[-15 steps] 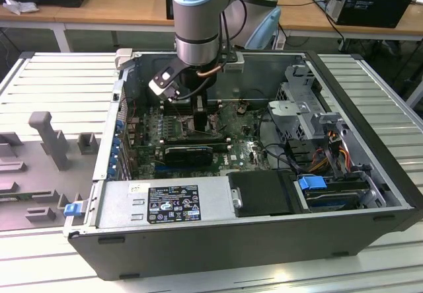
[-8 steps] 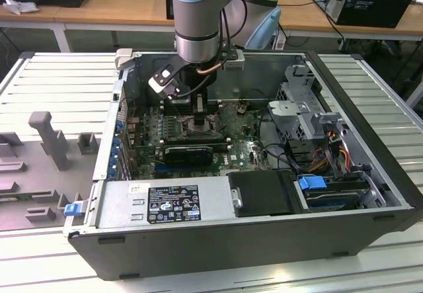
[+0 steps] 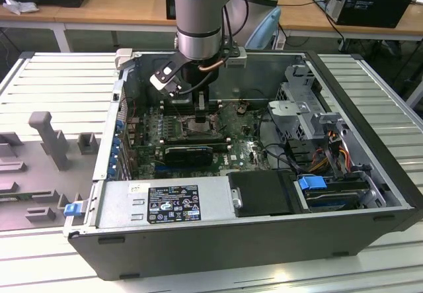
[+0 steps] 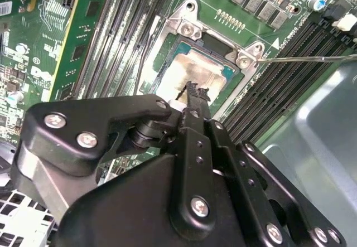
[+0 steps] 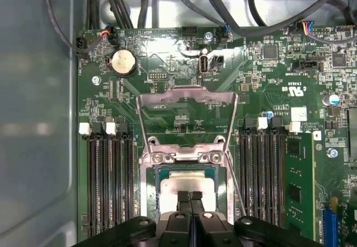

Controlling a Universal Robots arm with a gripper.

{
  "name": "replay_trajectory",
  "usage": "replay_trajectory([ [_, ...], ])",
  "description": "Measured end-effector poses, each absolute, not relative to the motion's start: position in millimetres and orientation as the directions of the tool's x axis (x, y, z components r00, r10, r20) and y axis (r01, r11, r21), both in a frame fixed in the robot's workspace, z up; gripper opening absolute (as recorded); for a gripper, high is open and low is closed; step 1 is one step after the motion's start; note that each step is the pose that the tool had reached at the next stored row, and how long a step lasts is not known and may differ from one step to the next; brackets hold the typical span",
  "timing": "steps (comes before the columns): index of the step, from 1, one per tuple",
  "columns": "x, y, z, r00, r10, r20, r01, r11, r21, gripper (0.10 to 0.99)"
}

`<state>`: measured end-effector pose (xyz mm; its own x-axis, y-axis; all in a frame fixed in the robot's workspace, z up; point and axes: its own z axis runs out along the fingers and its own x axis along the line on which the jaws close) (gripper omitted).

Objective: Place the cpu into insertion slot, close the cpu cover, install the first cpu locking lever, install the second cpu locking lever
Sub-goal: 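Close the cpu cover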

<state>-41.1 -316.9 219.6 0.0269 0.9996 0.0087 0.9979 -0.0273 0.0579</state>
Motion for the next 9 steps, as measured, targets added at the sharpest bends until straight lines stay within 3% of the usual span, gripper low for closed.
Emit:
replay_trajectory([
  [9,-41.1,-317.0,224.5,0.027,1.0,0.009,0.998,-0.028,0.058,0.106],
])
